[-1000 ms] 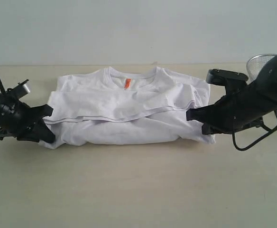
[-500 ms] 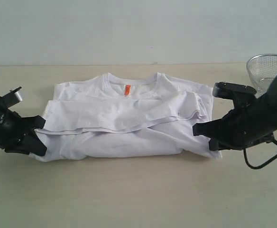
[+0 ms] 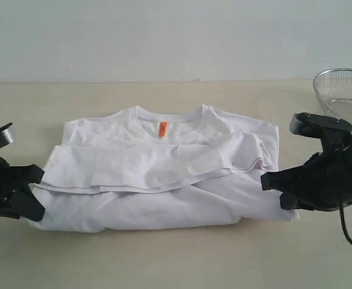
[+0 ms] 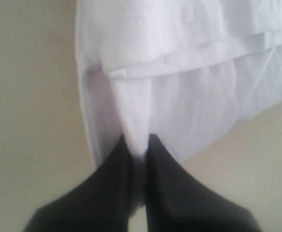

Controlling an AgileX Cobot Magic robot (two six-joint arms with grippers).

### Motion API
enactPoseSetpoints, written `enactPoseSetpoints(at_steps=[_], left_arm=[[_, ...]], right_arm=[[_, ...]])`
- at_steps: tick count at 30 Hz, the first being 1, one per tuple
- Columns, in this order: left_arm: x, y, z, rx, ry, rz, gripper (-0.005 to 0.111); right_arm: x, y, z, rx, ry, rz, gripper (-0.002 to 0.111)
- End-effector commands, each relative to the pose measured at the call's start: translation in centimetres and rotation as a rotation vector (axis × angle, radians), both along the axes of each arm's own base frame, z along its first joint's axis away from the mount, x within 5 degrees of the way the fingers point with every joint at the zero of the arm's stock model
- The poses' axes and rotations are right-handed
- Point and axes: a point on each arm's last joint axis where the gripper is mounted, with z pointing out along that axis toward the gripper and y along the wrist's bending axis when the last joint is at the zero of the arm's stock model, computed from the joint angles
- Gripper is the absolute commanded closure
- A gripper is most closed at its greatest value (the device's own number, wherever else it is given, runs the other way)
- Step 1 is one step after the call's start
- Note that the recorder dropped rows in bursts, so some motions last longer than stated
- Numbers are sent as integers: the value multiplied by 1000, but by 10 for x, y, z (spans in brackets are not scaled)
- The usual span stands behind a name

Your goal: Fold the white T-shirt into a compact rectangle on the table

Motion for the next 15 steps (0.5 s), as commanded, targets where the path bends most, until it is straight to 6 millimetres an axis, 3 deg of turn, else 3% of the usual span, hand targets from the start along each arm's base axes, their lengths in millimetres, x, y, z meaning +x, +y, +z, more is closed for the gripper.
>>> enactPoseSetpoints(at_steps=[1,15], left_arm=[[-13,1,4,31,18,-2,102],[-26,7,-4,118,76,-4,102]], right_arm=[[-11,-2,7,6,-12,6,108],[-24,-9,-5,-57,26,-13,108]])
